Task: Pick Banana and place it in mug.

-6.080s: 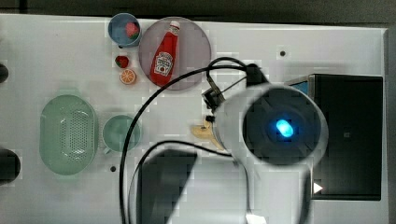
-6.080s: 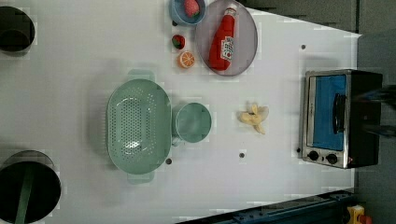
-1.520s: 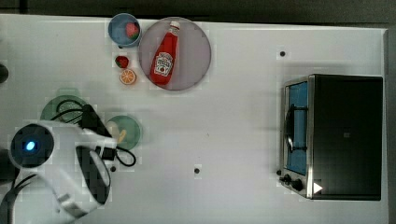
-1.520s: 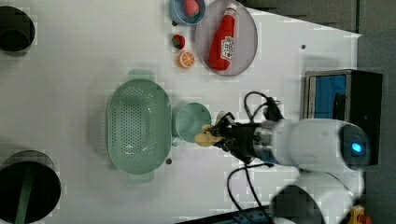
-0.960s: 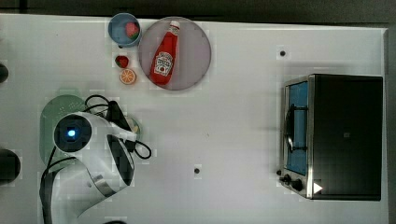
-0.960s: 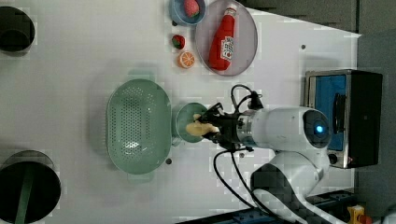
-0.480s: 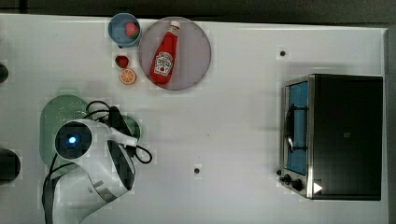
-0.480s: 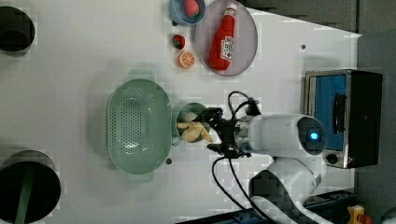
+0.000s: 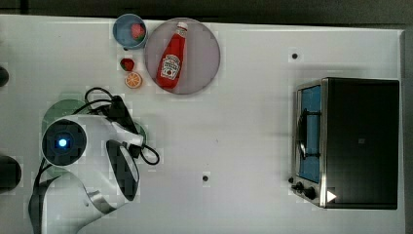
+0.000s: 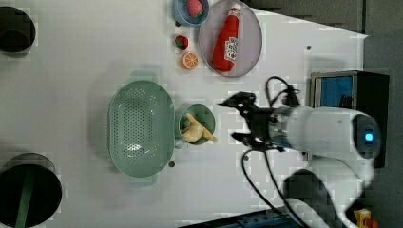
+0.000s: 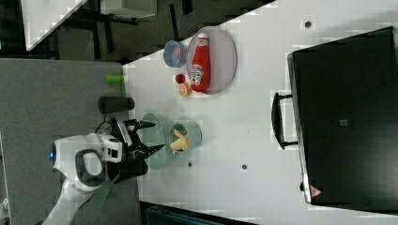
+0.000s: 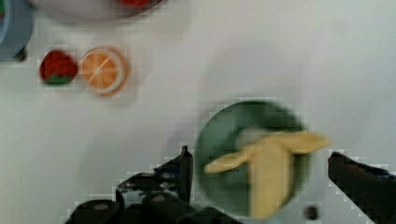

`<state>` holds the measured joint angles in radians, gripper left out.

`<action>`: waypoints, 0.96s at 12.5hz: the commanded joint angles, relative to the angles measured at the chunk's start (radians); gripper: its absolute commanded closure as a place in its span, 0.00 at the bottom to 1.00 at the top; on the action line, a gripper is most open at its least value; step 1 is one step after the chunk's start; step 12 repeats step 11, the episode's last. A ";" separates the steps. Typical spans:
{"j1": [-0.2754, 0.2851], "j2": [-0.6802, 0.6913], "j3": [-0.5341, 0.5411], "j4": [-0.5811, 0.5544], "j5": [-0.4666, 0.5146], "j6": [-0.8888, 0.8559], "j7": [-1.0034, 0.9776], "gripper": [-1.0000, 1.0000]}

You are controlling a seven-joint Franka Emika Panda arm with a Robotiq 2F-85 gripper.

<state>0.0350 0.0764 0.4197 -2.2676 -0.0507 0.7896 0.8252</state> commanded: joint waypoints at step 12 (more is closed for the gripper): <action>-0.060 -0.277 -0.453 0.345 0.005 -0.602 -0.763 0.00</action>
